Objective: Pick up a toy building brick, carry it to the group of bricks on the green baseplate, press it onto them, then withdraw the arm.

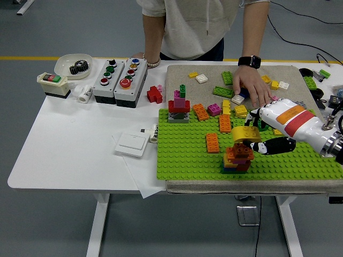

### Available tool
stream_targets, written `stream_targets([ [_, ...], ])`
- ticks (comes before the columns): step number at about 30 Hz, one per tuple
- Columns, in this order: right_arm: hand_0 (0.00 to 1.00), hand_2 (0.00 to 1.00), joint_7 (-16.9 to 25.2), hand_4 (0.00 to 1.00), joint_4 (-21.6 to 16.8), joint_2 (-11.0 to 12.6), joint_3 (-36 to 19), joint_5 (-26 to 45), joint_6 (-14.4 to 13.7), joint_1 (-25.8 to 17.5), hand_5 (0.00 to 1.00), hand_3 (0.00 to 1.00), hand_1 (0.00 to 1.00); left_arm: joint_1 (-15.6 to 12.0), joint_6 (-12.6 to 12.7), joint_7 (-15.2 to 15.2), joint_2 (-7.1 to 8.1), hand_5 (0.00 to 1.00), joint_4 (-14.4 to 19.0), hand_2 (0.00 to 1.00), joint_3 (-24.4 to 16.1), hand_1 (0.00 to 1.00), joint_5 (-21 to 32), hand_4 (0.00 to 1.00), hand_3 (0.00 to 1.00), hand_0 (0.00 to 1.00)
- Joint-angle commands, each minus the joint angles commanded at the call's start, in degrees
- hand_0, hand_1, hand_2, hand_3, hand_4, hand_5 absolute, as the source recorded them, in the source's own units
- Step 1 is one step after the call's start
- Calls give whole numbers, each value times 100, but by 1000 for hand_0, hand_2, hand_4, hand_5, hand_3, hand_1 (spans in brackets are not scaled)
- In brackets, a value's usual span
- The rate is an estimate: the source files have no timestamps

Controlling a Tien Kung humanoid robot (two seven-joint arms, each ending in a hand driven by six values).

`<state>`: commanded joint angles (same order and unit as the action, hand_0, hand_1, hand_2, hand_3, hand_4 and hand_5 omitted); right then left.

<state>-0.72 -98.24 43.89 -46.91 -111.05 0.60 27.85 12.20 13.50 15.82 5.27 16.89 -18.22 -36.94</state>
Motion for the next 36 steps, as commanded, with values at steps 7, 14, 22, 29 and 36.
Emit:
stream_targets([
  [7,249,479,-154,740,-96,-40,78,51,119,38,464,512,405,-5,4,-2,4,661,-3,730,5,753,10,644,585,761],
  [14,248,482,-210,765,-60,-121,164,43,151,52,491,512,405,-8,3,2,-1,658,-1,729,5,753,13,644,585,760],
  [22,247,484,-270,769,-7,-188,208,-2,164,68,494,513,407,-6,2,-1,2,658,1,729,16,754,26,644,585,761],
  [29,247,486,-276,785,34,-229,214,1,152,67,512,517,408,-1,3,-1,3,658,1,730,20,755,28,644,585,760],
  [36,246,487,-226,787,62,-229,227,13,132,78,514,520,408,-2,2,7,0,658,2,730,11,755,10,643,584,762],
])
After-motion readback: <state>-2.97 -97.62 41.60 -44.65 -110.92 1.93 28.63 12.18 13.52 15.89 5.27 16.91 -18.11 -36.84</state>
